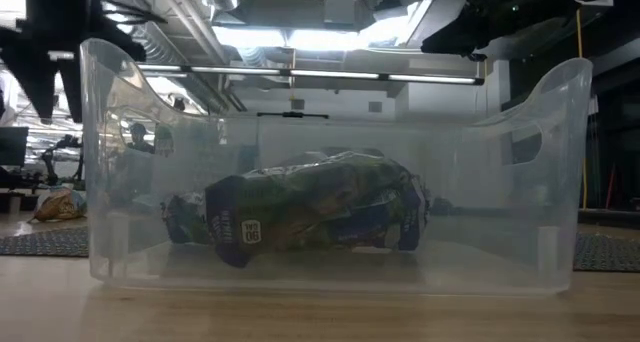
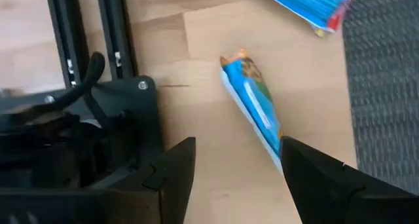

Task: Pick and place Granola Bars by type
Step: Put the bottom orange granola bar into the white bin

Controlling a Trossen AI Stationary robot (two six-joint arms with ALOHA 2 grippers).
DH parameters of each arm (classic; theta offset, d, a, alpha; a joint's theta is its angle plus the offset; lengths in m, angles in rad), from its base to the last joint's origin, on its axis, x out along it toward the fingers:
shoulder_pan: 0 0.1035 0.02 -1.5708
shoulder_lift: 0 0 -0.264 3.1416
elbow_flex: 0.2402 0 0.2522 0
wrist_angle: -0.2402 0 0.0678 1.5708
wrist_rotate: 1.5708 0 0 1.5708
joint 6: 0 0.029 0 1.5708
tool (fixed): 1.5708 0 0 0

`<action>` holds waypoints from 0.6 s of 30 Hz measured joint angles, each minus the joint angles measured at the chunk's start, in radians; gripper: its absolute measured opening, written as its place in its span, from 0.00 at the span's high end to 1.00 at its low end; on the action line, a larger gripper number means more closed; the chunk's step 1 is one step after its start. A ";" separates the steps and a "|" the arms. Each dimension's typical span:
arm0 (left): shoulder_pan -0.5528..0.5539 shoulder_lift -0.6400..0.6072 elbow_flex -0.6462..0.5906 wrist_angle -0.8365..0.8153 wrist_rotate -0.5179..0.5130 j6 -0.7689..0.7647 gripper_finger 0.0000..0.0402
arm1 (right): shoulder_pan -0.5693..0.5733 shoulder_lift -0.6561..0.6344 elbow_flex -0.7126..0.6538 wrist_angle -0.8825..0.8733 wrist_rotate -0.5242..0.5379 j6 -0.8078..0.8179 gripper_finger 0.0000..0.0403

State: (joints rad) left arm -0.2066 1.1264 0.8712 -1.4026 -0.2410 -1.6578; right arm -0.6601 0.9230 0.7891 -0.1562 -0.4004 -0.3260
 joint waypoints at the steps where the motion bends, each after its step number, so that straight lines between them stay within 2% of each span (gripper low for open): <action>1: 0.000 -0.009 -0.017 0.014 -0.006 -0.022 0.47 | 0.000 0.000 0.000 0.000 0.000 0.001 0.58; 12: 0.001 -0.022 -0.182 0.218 -0.022 -0.136 0.45 | 0.000 0.000 0.000 0.000 0.000 0.003 0.58; 18: 0.028 -0.001 -0.190 0.284 -0.030 -0.120 0.39 | 0.000 0.000 0.000 0.006 0.000 0.003 0.58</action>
State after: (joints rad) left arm -0.1785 1.1259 0.6812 -1.1190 -0.2714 -1.7779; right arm -0.6599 0.9230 0.7890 -0.1501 -0.4004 -0.3225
